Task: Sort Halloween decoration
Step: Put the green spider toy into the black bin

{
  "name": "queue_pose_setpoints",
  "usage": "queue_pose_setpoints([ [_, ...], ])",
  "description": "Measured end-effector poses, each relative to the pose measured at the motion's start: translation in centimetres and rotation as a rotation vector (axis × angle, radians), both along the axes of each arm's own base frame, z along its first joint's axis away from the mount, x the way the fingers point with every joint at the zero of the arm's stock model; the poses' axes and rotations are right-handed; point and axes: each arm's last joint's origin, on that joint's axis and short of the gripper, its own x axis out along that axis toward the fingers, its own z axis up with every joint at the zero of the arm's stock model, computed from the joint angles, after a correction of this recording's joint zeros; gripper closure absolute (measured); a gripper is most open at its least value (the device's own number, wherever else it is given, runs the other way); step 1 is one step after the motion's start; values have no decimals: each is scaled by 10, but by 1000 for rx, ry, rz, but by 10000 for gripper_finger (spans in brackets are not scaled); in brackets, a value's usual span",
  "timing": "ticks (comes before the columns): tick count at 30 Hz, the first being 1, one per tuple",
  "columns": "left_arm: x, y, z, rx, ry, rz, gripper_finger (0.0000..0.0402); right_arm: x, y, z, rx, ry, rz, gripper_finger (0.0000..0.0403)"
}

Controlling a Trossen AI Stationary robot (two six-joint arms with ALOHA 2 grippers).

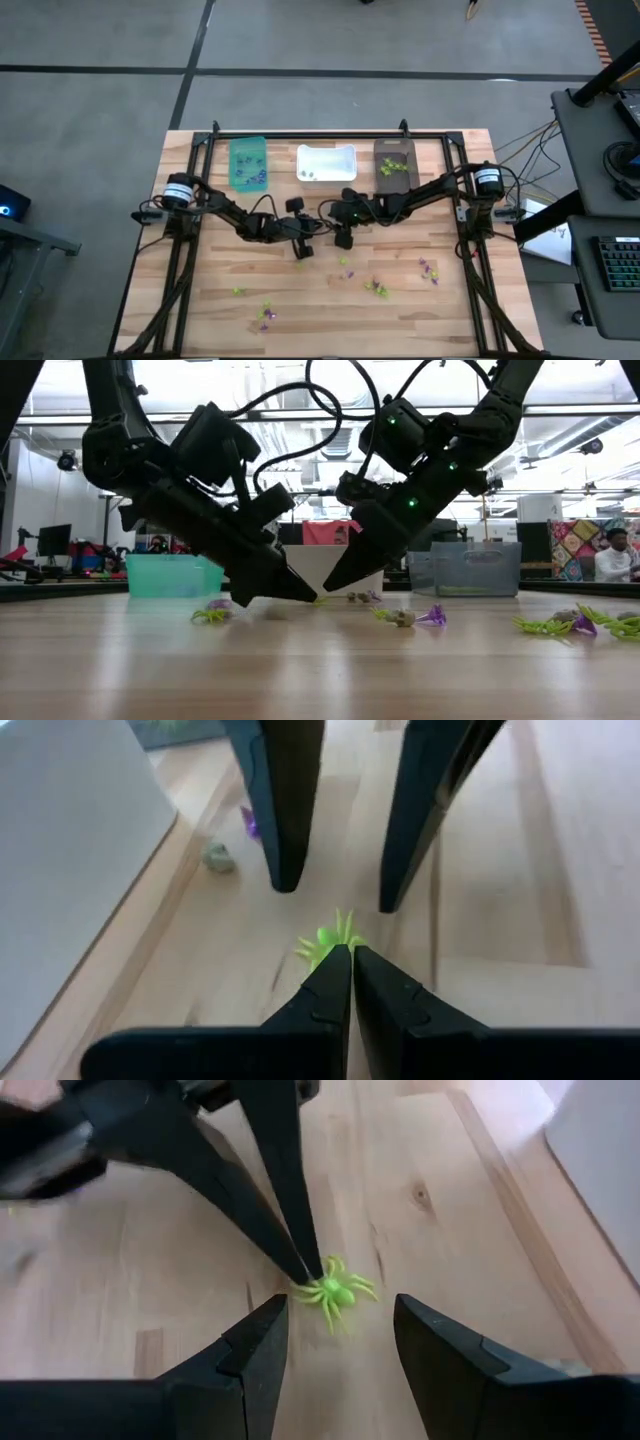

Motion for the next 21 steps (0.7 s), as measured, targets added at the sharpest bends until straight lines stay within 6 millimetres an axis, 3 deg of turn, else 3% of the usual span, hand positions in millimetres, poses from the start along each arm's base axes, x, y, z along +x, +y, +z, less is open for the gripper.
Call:
queue_pose_setpoints([
  [10, 1, 3, -8, -15, 5, 30, 401, -7, 2, 0, 80, 81, -11, 227],
  [21, 0, 3, 2, -12, -7, 12, 401, -22, 7, 35, 87, 94, 1, 227],
])
